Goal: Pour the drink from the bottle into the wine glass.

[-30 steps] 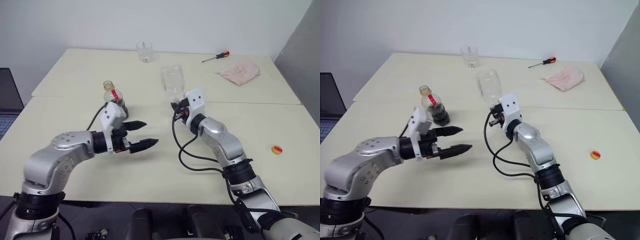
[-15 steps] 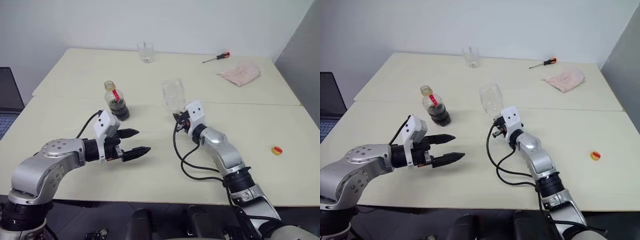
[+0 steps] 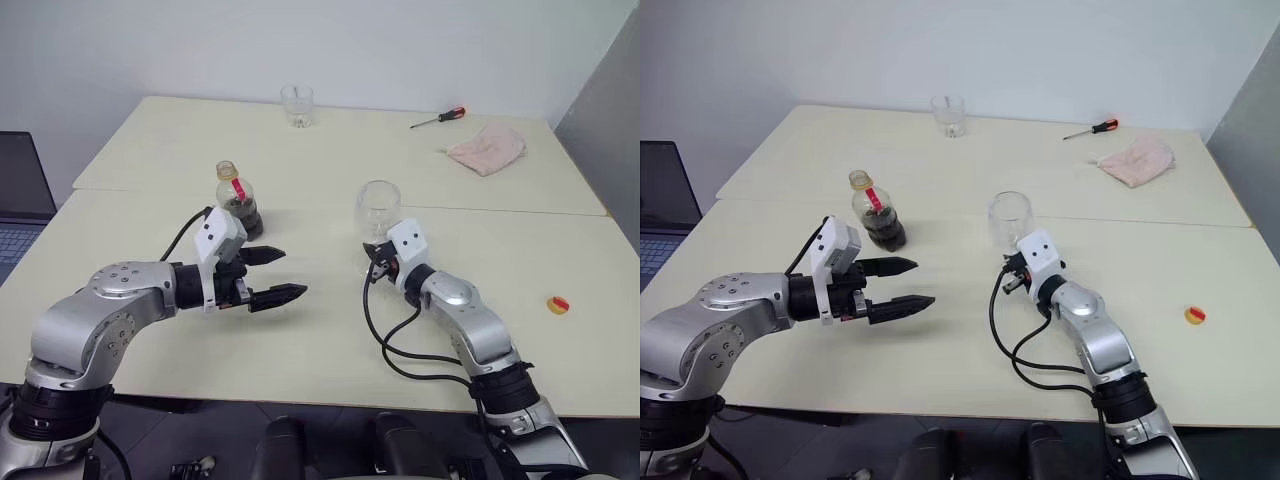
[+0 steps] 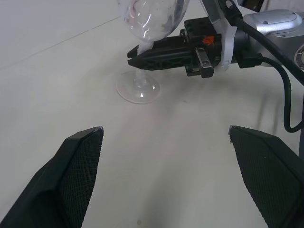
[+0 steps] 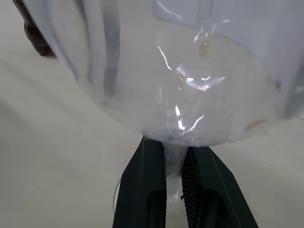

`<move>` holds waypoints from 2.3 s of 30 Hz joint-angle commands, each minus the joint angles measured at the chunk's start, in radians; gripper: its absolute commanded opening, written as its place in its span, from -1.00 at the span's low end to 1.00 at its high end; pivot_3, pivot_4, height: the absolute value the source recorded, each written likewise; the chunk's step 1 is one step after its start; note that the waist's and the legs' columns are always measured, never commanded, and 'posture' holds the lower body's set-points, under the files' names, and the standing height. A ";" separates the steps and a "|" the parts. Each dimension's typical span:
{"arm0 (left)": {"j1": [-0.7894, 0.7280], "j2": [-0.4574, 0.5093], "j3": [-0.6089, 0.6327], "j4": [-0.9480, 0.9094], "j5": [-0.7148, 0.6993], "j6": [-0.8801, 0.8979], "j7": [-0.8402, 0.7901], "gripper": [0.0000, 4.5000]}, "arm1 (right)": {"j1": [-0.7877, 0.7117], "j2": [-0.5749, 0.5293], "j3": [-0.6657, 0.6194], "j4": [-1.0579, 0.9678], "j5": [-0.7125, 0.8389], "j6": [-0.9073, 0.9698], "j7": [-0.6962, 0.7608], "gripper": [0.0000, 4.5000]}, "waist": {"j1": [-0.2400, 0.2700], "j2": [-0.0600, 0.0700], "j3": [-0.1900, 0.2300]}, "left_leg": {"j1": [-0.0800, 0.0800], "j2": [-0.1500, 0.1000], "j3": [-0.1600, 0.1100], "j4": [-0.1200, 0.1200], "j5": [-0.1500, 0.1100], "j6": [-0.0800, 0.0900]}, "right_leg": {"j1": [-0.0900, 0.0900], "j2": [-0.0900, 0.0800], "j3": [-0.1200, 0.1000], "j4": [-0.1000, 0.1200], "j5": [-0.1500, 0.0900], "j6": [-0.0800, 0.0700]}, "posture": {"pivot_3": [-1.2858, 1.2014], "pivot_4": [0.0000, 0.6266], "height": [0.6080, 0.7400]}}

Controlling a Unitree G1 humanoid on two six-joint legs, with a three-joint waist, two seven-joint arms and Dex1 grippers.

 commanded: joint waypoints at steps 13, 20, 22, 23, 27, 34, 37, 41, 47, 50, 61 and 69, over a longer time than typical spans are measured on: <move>0.164 -0.043 0.076 -0.028 0.017 -0.072 0.040 1.00 | -0.177 0.133 -0.062 0.281 -0.012 -0.192 -0.034 -0.92 | -0.024 -0.001 0.000 | 0.001 0.002 -0.001 -0.001 0.000 0.000 | -0.001 0.001 0.001 0.001 0.002 -0.005 | 0.03 -0.52 1.00; 0.221 -0.052 0.080 -0.054 0.014 -0.083 0.062 1.00 | -0.178 0.160 -0.041 0.358 -0.031 -0.229 -0.010 -0.92 | -0.026 -0.001 -0.001 | 0.001 0.002 -0.001 -0.001 0.000 0.000 | -0.001 0.001 0.001 0.001 0.002 -0.005 | 0.03 -0.52 1.00; 0.217 -0.058 0.090 -0.044 0.012 -0.089 0.075 1.00 | -0.171 0.166 -0.040 0.343 -0.026 -0.234 0.009 -0.92 | -0.026 -0.001 -0.001 | 0.001 0.002 -0.001 -0.001 0.000 0.000 | -0.001 0.001 0.001 0.001 0.002 -0.005 | 0.03 -0.52 1.00; 0.216 -0.061 0.093 -0.039 0.012 -0.091 0.080 1.00 | -0.169 0.167 -0.039 0.336 -0.024 -0.238 0.016 -0.92 | -0.027 -0.001 -0.001 | 0.001 0.002 -0.001 -0.001 0.000 0.000 | -0.001 0.001 0.001 0.001 0.002 -0.005 | 0.03 -0.52 1.00; 0.220 -0.064 0.085 -0.034 0.021 -0.100 0.081 1.00 | -0.163 0.158 -0.023 0.324 -0.030 -0.222 0.057 -0.92 | -0.027 -0.001 -0.001 | 0.001 0.002 -0.001 -0.002 0.000 0.000 | -0.001 0.001 0.001 0.001 0.002 -0.005 | 0.03 -0.52 1.00; 0.197 -0.095 0.087 -0.001 0.017 -0.114 0.100 1.00 | -0.157 0.137 -0.025 0.310 -0.068 -0.256 0.048 -0.59 | -0.026 -0.001 -0.001 | 0.001 0.002 -0.001 -0.002 0.000 0.000 | -0.001 0.001 0.001 0.001 0.002 -0.005 | 0.03 -0.52 1.00; 0.191 -0.117 0.091 0.017 0.025 -0.126 0.109 1.00 | -0.157 0.130 -0.037 0.288 -0.066 -0.243 0.048 -0.19 | -0.026 -0.001 0.000 | 0.001 0.001 -0.001 -0.002 0.000 0.000 | -0.002 0.001 0.001 0.001 0.002 -0.005 | 0.03 -0.52 1.00; 0.186 -0.115 0.082 0.031 0.032 -0.133 0.100 1.00 | -0.142 0.118 -0.041 0.223 -0.061 -0.209 0.058 0.46 | -0.026 -0.001 0.000 | 0.001 0.001 -0.001 -0.002 0.000 0.000 | -0.001 0.001 0.001 0.001 0.002 -0.005 | 0.03 -0.52 1.00; 0.185 -0.117 0.100 0.063 0.043 -0.145 0.105 1.00 | -0.067 -0.001 -0.070 -0.006 -0.007 -0.033 0.151 0.98 | -0.021 -0.001 0.000 | 0.001 0.001 -0.001 -0.002 0.000 0.000 | -0.001 0.001 0.001 0.001 0.002 -0.005 | 0.03 -0.52 1.00; 0.243 -0.120 0.142 0.053 0.060 -0.168 0.136 1.00 | -0.003 -0.138 -0.130 -0.166 0.104 0.159 0.256 0.98 | -0.015 -0.001 0.000 | 0.001 0.002 -0.001 -0.002 0.000 0.000 | -0.001 -0.001 0.001 0.000 0.002 -0.004 | 0.03 -0.52 1.00; 0.269 -0.281 0.273 0.269 0.283 -0.549 0.356 1.00 | -0.271 -0.557 -0.454 -0.385 0.583 0.574 0.501 0.98 | -0.011 0.001 0.001 | 0.003 0.001 0.000 -0.003 0.000 0.000 | 0.000 0.001 0.002 0.000 -0.001 -0.002 | 0.03 -0.52 1.00; 0.151 -0.307 0.223 0.356 0.338 -0.578 0.401 1.00 | -0.422 -0.587 -0.347 -0.406 0.651 0.614 0.502 0.98 | -0.001 -0.001 0.000 | 0.000 0.001 0.001 -0.004 0.000 0.000 | -0.001 -0.001 0.002 0.000 0.000 -0.008 | 0.03 -0.52 1.00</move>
